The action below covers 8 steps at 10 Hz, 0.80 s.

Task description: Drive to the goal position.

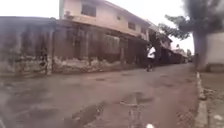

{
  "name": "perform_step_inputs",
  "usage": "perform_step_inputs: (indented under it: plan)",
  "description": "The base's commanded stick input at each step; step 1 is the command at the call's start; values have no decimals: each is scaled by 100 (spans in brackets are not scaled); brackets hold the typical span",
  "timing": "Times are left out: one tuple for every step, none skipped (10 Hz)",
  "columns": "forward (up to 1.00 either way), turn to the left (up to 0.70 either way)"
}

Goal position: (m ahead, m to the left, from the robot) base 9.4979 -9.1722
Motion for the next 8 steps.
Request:
perform_step_inputs:
  plan:
    - [85, -33]
    - [85, -33]
    - [85, -33]
    - [85, -33]
    - [85, -33]
    - [85, -33]
    - [85, -33]
    - [85, -33]
